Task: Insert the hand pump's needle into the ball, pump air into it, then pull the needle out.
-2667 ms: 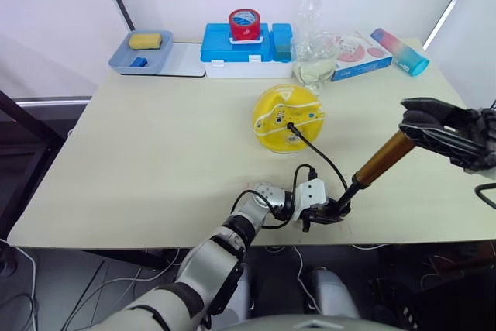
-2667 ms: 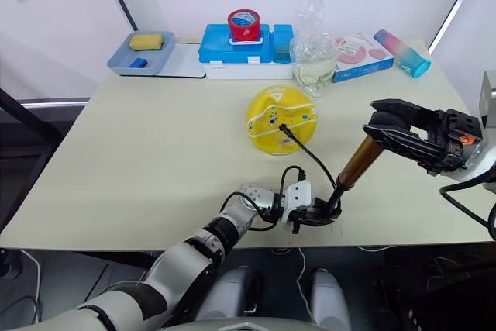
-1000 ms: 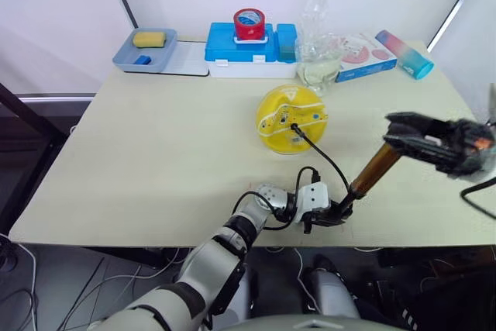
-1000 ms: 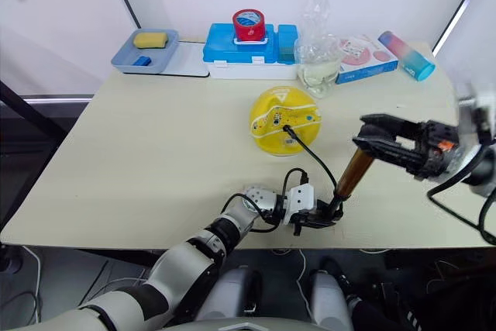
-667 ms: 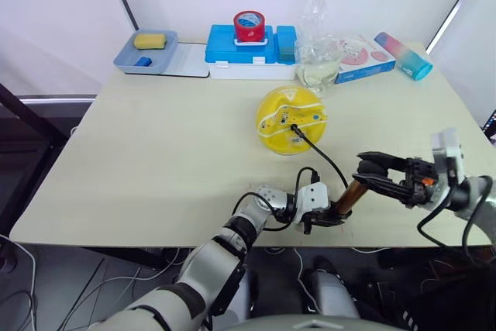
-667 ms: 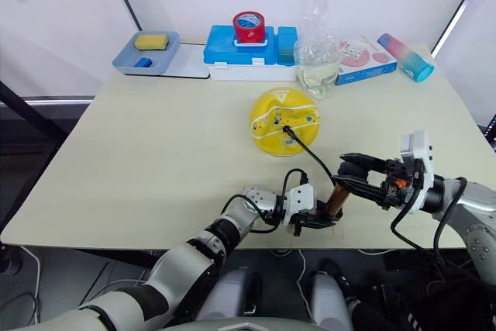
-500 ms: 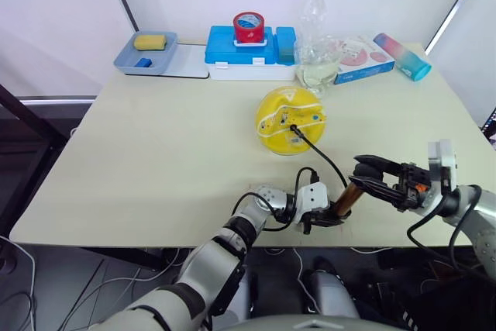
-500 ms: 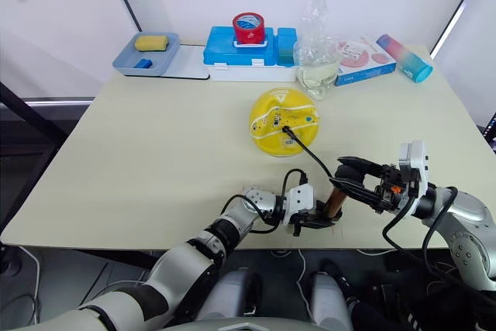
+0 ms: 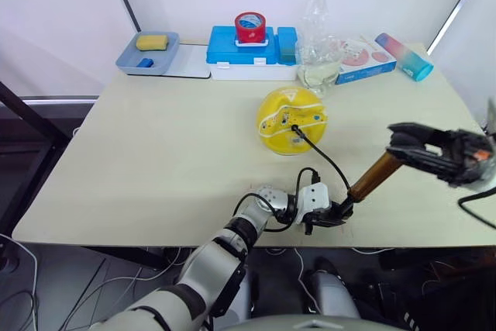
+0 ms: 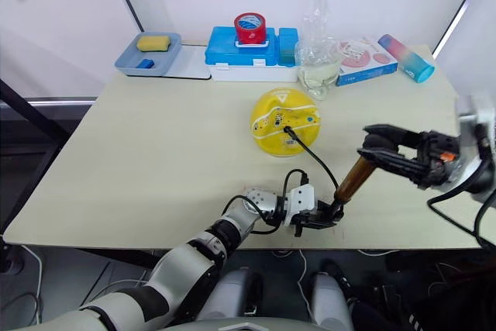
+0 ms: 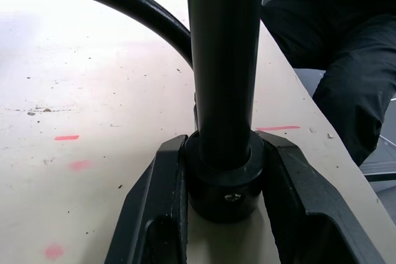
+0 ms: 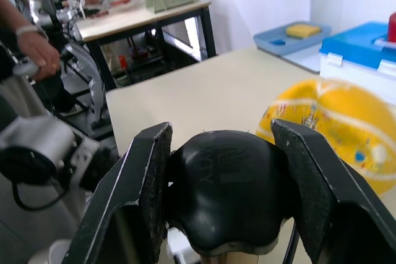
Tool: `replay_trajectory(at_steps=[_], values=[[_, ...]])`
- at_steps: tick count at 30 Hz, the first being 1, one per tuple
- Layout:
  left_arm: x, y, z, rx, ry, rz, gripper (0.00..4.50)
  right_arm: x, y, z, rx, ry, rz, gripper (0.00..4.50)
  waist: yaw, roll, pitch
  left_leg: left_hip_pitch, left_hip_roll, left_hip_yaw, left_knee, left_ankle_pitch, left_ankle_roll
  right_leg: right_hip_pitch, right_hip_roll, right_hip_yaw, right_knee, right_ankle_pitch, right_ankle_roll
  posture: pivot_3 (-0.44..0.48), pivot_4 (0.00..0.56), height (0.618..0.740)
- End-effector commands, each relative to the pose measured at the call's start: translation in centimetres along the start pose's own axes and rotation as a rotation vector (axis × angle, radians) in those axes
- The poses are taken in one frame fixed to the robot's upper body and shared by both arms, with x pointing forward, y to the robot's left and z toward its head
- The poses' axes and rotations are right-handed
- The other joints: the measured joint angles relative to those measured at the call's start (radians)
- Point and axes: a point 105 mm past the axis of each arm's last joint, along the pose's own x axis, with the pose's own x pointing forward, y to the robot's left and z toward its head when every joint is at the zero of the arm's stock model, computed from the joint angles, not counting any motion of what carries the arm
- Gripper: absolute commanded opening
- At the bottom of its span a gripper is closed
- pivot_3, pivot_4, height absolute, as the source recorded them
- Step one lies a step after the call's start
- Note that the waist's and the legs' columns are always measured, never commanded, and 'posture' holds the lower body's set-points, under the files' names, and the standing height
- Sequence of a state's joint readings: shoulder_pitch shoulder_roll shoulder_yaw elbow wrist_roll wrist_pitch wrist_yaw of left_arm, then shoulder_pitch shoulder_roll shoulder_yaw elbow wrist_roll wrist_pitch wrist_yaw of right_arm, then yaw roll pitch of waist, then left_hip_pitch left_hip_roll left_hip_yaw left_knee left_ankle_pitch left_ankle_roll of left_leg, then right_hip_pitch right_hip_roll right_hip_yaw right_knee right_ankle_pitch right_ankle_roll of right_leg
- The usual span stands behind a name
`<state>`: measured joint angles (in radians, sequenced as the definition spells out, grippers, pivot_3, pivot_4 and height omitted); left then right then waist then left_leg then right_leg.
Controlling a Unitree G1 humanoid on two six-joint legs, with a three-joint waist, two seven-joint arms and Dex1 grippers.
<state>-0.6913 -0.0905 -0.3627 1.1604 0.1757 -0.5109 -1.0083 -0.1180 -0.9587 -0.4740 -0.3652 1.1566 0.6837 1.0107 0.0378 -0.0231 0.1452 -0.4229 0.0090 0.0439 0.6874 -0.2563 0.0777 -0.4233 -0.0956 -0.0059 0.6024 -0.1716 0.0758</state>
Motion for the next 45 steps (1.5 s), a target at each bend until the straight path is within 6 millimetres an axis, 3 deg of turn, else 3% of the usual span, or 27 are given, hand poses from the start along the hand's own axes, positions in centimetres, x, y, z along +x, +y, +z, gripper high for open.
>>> replay_trajectory(at_steps=[1, 5, 8, 17, 22, 25, 30, 38, 45], values=[[-0.4, -1.3, -2.5, -0.073, 0.082, -0.028, 1.17, -1.0, 0.1, 4.2, -0.083, -0.068, -0.044, 2.05, 0.000, 0.000, 0.000, 0.000, 0.000, 0.000, 0.000, 0.000, 0.000, 0.000, 0.000, 0.000, 0.000, 0.000, 0.000, 0.000, 0.150, 0.739], [-0.4, -1.3, -2.5, -0.079, 0.084, -0.029, 1.17, -0.7, 0.5, 6.0, -0.080, -0.098, -0.035, 2.05, 0.000, 0.001, 0.000, 0.000, 0.000, 0.000, 0.000, 0.000, 0.000, 0.000, -0.001, 0.000, 0.000, 0.000, 0.000, 0.000, 0.150, 0.739], [-0.4, -1.3, -2.5, -0.061, 0.085, -0.035, 1.17, 0.0, 0.7, 5.1, -0.050, -0.055, -0.029, 2.05, 0.000, 0.001, 0.000, -0.005, 0.000, 0.000, 0.000, 0.000, 0.000, -0.004, -0.001, 0.000, 0.000, 0.000, 0.000, 0.000, 0.150, 0.739], [-0.2, -1.1, -2.1, -0.078, 0.067, -0.030, 1.17, 0.7, -0.7, -5.5, 0.043, 0.152, -0.105, 2.05, 0.000, -0.002, -0.002, -0.005, -0.001, 0.000, 0.001, 0.000, 0.000, -0.005, -0.001, 0.000, 0.000, 0.000, 0.000, 0.000, 0.150, 0.739], [-0.3, -1.1, -2.0, -0.080, 0.066, -0.038, 1.17, 0.8, -1.0, -9.8, 0.053, 0.211, -0.115, 2.05, -0.001, -0.002, -0.003, -0.001, 0.000, 0.000, 0.001, 0.000, 0.000, -0.001, 0.001, 0.000, 0.001, 0.000, 0.000, 0.000, 0.150, 0.739], [-0.3, -1.0, -1.9, -0.069, 0.063, -0.035, 1.17, 1.0, -1.1, -11.2, 0.065, 0.203, -0.120, 2.05, 0.000, -0.002, -0.003, 0.000, -0.001, 0.000, 0.001, 0.000, 0.000, 0.000, 0.001, 0.000, 0.001, 0.000, 0.000, 0.000, 0.150, 0.739], [-0.4, -0.8, -2.3, -0.061, 0.087, -0.009, 1.17, 1.2, -1.0, -9.4, 0.047, 0.128, -0.104, 2.05, 0.000, -0.002, -0.003, 0.002, 0.000, 0.000, 0.001, 0.000, 0.000, 0.002, 0.001, 0.000, 0.001, 0.000, 0.000, 0.000, 0.150, 0.739], [-0.2, -1.0, -2.4, -0.041, 0.103, -0.017, 1.17, -0.1, -0.6, -1.0, -0.059, -0.010, -0.075, 2.05, 0.001, 0.002, 0.000, 0.004, -0.001, 0.000, 0.001, 0.000, 0.000, 0.004, -0.001, 0.000, 0.000, 0.000, 0.001, 0.000, 0.150, 0.739], [-0.3, -1.1, -2.5, -0.019, 0.115, -0.038, 1.17, -1.0, -0.2, 4.4, -0.085, -0.073, -0.088, 2.05, 0.000, 0.001, 0.000, 0.004, -0.001, 0.000, 0.001, 0.000, 0.000, 0.005, -0.002, 0.000, 0.000, 0.000, 0.001, 0.000, 0.150, 0.739]])
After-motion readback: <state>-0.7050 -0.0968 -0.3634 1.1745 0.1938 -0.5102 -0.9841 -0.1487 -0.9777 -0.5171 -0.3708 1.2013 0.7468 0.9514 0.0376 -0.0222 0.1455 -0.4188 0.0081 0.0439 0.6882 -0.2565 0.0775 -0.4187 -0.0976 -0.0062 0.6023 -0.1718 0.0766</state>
